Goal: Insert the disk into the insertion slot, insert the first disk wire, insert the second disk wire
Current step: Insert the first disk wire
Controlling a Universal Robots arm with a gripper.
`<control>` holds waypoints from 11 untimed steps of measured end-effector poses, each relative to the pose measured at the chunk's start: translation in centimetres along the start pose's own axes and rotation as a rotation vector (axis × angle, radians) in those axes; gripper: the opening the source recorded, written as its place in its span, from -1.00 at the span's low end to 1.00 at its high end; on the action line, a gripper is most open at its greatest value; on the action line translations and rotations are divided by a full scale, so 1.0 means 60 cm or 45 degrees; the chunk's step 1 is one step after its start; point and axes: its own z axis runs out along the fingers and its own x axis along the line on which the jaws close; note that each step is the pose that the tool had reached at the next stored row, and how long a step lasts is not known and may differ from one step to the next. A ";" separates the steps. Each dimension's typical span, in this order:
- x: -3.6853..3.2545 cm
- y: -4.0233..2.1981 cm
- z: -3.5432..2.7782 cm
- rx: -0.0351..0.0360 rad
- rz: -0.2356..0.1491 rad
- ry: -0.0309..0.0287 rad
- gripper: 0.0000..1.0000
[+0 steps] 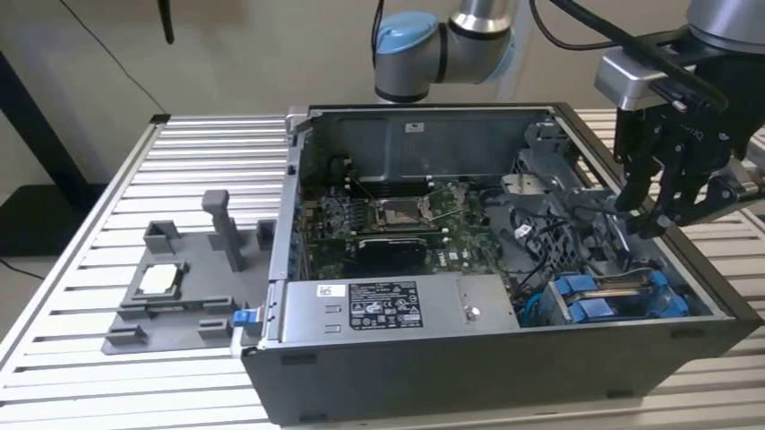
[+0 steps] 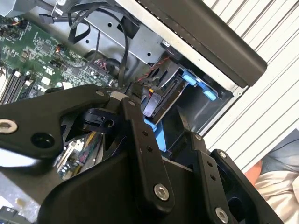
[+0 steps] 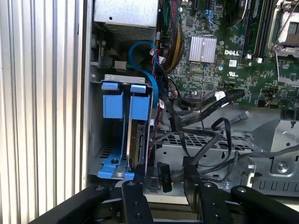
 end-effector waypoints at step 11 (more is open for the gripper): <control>0.000 0.000 0.000 -0.0001 0.000 0.0004 -0.62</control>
